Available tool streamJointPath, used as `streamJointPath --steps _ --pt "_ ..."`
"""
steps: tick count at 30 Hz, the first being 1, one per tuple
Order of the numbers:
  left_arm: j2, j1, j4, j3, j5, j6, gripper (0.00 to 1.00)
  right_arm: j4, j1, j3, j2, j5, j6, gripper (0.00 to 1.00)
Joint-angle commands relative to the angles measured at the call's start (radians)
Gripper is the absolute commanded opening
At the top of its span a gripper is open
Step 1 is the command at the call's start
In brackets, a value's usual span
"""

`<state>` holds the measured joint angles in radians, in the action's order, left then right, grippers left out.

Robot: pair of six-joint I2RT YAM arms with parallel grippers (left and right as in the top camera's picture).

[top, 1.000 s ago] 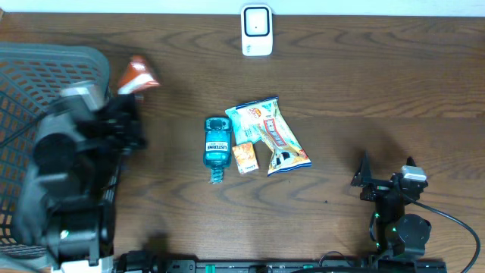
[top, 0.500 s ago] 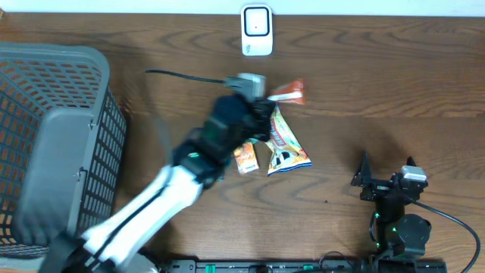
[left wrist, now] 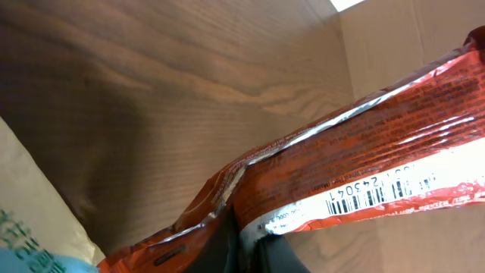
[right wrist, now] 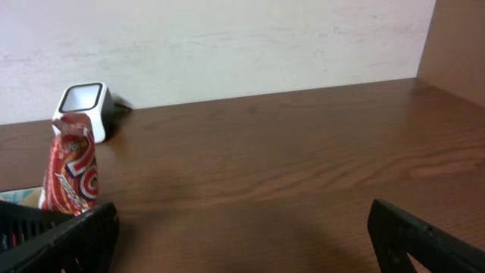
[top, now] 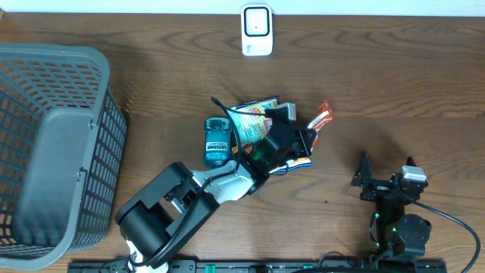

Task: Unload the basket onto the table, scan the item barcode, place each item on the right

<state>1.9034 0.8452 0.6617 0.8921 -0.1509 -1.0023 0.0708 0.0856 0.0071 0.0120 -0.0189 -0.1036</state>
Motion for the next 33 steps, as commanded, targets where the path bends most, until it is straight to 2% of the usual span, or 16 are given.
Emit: streamJointPath --steps 1,3,7,9,13,14,17,22,26,33 --pt "-0.001 0.004 0.018 0.011 0.014 -0.053 0.17 0.004 -0.007 -0.002 -0.005 -0.005 -0.012 0.99" --pt "-0.002 0.003 0.017 0.014 0.013 -0.032 0.46 0.004 -0.007 -0.002 -0.005 -0.005 -0.012 0.99" --pt "-0.007 0.002 0.017 0.029 0.006 0.015 0.82 0.004 -0.007 -0.002 -0.005 -0.005 -0.012 0.99" --pt "-0.022 0.002 0.005 0.043 -0.006 0.097 0.98 0.004 -0.007 -0.002 -0.005 -0.005 -0.012 0.99" --pt "-0.095 -0.011 -0.124 0.083 -0.005 0.263 0.99 0.004 -0.007 -0.002 -0.005 -0.005 -0.012 0.99" --pt "-0.139 -0.026 -0.202 0.107 -0.003 0.353 0.98 0.004 -0.007 -0.002 -0.005 -0.005 -0.012 0.99" --pt "-0.233 -0.060 -0.355 0.156 0.034 0.516 0.98 0.004 -0.007 -0.002 -0.005 -0.005 -0.012 0.99" --pt "-0.417 -0.146 -0.526 0.238 0.137 0.785 0.98 0.004 -0.007 -0.002 -0.005 -0.005 -0.012 0.99" --pt "-0.565 -0.248 -0.556 0.281 0.216 0.942 0.98 0.004 -0.007 -0.002 -0.005 -0.005 -0.012 0.99" --pt "-0.754 -0.388 -0.599 0.320 0.220 1.191 0.98 0.004 -0.007 -0.002 -0.005 -0.005 -0.012 0.99"
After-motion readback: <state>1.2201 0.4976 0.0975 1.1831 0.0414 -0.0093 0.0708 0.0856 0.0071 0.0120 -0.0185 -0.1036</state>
